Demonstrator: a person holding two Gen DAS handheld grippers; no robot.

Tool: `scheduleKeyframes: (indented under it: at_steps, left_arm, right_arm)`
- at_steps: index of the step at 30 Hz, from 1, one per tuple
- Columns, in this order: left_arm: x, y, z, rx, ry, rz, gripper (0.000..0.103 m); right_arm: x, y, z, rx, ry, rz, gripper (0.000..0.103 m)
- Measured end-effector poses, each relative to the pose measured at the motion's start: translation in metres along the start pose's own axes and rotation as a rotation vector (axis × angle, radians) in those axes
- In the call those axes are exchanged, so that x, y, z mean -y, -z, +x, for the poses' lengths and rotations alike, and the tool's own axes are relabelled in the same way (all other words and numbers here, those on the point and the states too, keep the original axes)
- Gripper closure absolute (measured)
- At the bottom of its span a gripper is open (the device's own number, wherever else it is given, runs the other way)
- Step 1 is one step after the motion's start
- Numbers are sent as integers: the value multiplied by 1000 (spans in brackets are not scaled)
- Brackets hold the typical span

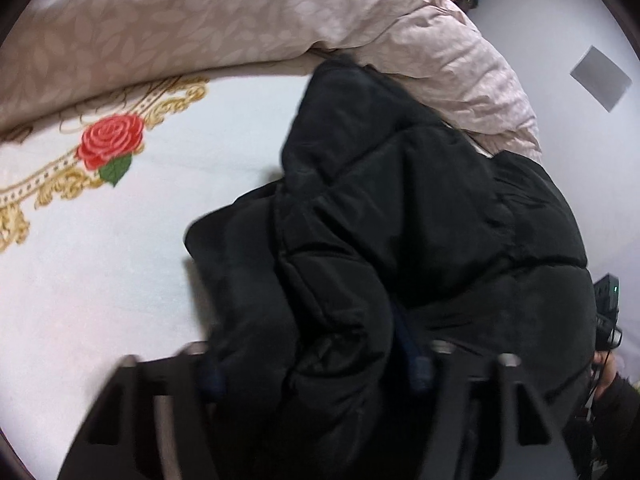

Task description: Fold large clothes

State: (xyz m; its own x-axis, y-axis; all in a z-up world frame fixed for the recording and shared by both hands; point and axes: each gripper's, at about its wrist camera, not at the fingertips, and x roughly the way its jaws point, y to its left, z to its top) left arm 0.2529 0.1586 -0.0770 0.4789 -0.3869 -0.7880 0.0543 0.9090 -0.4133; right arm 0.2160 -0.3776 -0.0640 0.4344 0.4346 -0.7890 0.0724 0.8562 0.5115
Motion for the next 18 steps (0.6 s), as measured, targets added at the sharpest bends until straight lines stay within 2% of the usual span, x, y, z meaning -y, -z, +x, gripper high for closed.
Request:
scheduleKeyframes:
  at_steps: [2, 5, 11, 18]
  left_arm:
    - [9, -2, -11, 4, -33, 22, 66]
    - [24, -6, -35, 36, -86, 66, 73]
    - [50, -2, -91, 108, -95, 101, 75]
    - [70, 20, -137, 143, -89, 106, 75]
  right_arm:
    - [-7, -2, -6, 1, 7, -10, 70]
    - [-23, -5, -22, 23, 37, -50, 76]
    - [-51, 2, -74, 99, 25, -81, 78]
    - [-58, 32, -110, 124, 3, -82, 78]
